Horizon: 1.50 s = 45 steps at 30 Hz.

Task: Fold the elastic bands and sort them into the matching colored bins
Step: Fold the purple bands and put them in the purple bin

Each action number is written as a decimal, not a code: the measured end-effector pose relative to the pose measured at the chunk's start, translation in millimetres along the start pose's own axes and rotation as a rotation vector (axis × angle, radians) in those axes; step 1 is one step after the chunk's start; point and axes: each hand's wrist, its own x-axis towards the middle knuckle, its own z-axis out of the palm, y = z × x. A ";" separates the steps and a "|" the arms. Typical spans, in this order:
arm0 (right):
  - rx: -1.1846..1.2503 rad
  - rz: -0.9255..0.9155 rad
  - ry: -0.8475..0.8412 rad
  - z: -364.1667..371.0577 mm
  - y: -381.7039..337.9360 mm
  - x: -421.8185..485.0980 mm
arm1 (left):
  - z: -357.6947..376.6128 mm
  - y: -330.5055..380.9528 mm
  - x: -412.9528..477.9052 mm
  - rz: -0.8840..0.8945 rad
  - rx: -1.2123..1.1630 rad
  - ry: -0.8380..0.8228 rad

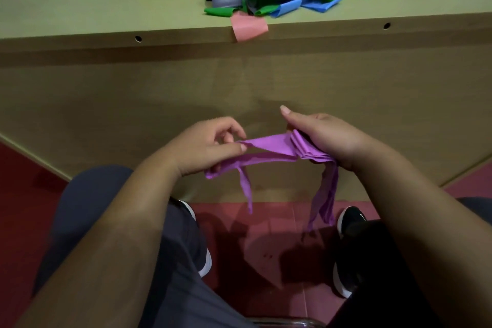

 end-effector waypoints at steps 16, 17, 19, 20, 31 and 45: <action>-0.691 -0.079 -0.032 31.5 8.8 20.2 | 13.6 -7.0 11.2 -0.850 0.630 -0.443; -0.706 -0.085 -0.043 32.4 8.9 20.5 | 11.1 -9.3 12.7 -0.851 0.592 -0.467; -0.644 -0.079 -0.070 32.4 7.9 19.3 | 7.2 -12.0 12.7 -0.796 0.572 -0.514; -0.588 -0.064 -0.082 31.6 6.9 17.7 | 5.5 -13.6 11.4 -0.743 0.585 -0.527; -0.152 0.007 -0.196 18.5 5.3 6.2 | -2.9 -3.8 1.0 -0.225 -0.234 -0.444; 0.180 -0.141 -0.359 16.1 10.8 4.1 | 2.8 1.4 1.0 -0.037 -0.400 -0.187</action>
